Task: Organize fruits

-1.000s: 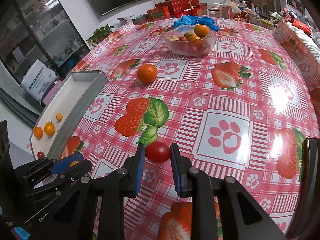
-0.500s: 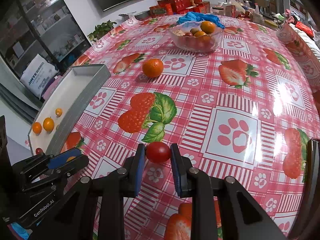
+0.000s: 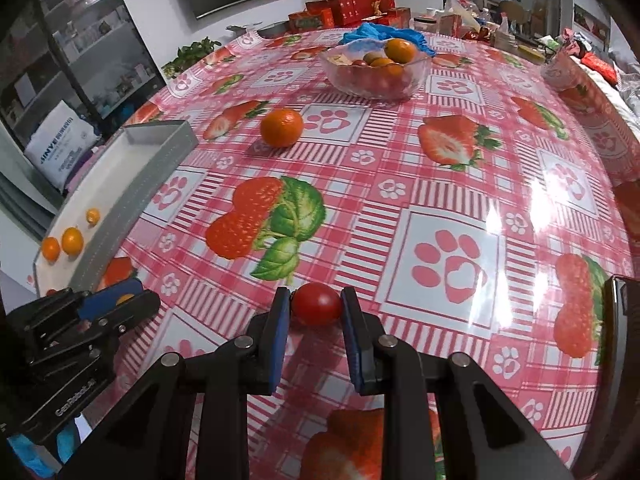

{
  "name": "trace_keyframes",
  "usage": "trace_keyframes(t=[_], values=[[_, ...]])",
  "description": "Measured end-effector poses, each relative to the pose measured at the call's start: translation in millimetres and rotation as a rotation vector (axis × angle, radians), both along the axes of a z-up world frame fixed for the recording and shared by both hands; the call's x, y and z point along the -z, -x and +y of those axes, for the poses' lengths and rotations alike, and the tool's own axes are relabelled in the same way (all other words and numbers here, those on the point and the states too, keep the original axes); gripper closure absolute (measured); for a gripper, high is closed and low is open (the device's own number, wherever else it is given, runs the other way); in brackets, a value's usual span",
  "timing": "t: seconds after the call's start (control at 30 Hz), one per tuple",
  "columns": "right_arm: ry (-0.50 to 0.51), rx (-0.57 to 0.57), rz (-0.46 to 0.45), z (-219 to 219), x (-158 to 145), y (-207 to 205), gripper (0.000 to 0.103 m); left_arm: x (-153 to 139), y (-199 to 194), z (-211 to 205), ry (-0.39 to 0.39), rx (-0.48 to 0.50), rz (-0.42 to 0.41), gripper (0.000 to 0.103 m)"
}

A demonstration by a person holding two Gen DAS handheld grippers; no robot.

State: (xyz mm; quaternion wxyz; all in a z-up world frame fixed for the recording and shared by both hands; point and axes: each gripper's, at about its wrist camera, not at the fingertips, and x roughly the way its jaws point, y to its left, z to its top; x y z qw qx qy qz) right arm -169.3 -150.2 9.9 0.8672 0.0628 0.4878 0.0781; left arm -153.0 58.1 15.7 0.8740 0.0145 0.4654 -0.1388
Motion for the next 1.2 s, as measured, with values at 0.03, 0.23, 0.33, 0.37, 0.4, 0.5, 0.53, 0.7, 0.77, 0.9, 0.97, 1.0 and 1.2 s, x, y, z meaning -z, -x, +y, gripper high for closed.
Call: trace_keyframes(t=[0.03,0.23,0.33,0.37,0.4,0.5,0.53,0.7,0.77,0.9,0.97,1.0,1.2], values=[[0.003,0.001,-0.004,-0.9,-0.2,0.8,0.075,1.7,-0.9,-1.5,-0.009,0.0,0.0,0.079],[0.027,0.006,-0.027,-3.4,0.6,3.0,0.074,5.0,3.2,-4.4,-0.044,0.016,-0.041,0.078],[0.031,0.003,-0.037,-2.2,1.0,3.1,0.061,5.3,6.6,-3.4,-0.058,0.023,-0.053,0.078],[0.037,0.003,-0.043,-1.6,0.6,3.6,0.048,5.3,8.0,-3.0,-0.064,0.023,-0.057,0.076],[0.054,0.009,-0.051,-0.5,-0.1,4.2,0.042,5.5,9.2,-2.3,-0.07,0.019,-0.059,0.052],[0.07,0.013,-0.057,-0.8,1.4,4.4,0.04,0.4,19.2,7.9,-0.049,-0.043,-0.129,0.011],[0.072,0.014,-0.059,-0.9,1.9,4.1,0.04,-0.5,20.4,9.8,-0.034,-0.043,-0.136,0.011],[0.097,0.014,-0.069,2.9,3.9,1.7,0.035,7.1,15.5,8.8,-0.06,-0.036,-0.095,0.011],[0.123,0.001,-0.073,7.1,5.3,1.6,0.03,9.5,15.2,6.4,-0.071,-0.037,-0.089,0.011],[0.191,-0.022,-0.08,17.3,9.0,1.7,0.022,13.9,11.3,-2.4,-0.091,-0.02,-0.082,0.009],[0.2,-0.011,-0.082,17.7,10.0,1.5,0.016,13.8,10.3,-1.9,-0.081,-0.015,-0.073,0.009],[0.205,-0.002,-0.08,16.7,10.3,1.2,0.013,14.5,8.7,-0.7,-0.071,-0.016,-0.065,0.007],[0.213,0.038,-0.059,10.0,13.7,-2.5,0.0,17.0,9.2,0.9,-0.062,-0.035,-0.078,0.001]])
